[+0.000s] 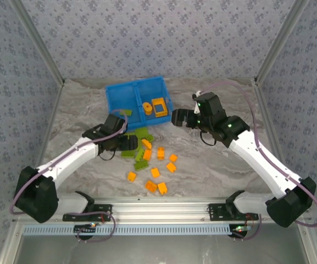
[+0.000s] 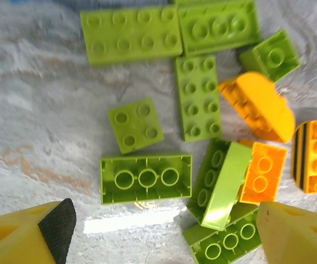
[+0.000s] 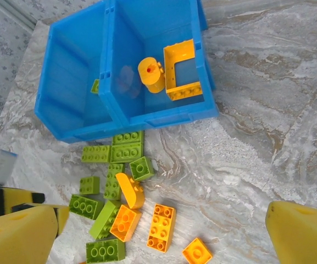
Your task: Sort the legos into containers by color
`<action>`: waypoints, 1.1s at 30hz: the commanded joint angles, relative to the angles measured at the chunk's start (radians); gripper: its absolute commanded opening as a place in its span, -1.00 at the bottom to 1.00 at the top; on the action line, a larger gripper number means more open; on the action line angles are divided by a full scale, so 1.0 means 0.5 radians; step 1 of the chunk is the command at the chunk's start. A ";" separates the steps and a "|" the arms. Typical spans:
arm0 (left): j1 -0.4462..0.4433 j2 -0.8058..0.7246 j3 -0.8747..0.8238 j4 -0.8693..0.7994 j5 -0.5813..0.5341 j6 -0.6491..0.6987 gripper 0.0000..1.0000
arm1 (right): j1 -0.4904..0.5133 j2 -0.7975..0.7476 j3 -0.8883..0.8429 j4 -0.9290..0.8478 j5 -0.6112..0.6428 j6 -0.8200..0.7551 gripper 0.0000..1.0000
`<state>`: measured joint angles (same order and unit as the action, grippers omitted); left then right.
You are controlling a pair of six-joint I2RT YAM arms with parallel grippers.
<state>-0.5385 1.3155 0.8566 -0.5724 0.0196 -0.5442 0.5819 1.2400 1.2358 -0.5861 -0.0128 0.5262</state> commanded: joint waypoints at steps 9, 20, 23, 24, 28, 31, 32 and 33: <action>-0.028 0.349 0.002 0.148 0.010 -0.032 0.77 | -0.005 -0.031 -0.061 -0.071 -0.054 -0.001 1.00; -0.028 0.507 -0.014 0.216 -0.050 -0.012 0.46 | -0.007 -0.032 -0.069 -0.075 -0.046 0.014 1.00; -0.027 0.527 -0.033 0.207 -0.039 -0.004 0.47 | -0.007 -0.035 -0.069 -0.078 -0.039 0.018 1.00; -0.027 0.532 -0.044 0.204 -0.042 0.000 0.48 | -0.006 -0.035 -0.069 -0.082 -0.036 0.021 1.00; -0.027 0.530 -0.069 0.188 -0.061 0.000 0.36 | -0.006 -0.040 -0.069 -0.070 -0.033 0.027 1.00; -0.026 0.448 -0.059 0.165 -0.066 -0.011 0.16 | -0.006 -0.038 -0.069 -0.067 -0.032 0.030 1.00; -0.028 0.406 -0.037 0.135 -0.073 -0.015 0.14 | -0.007 -0.038 -0.069 -0.069 -0.030 0.030 1.00; -0.027 0.345 -0.001 0.086 -0.086 -0.016 0.13 | -0.007 -0.038 -0.066 -0.073 -0.028 0.030 1.00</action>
<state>-0.5461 1.5463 0.8471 -0.4690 0.0013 -0.5514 0.5819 1.2396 1.2064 -0.6064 -0.0341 0.5285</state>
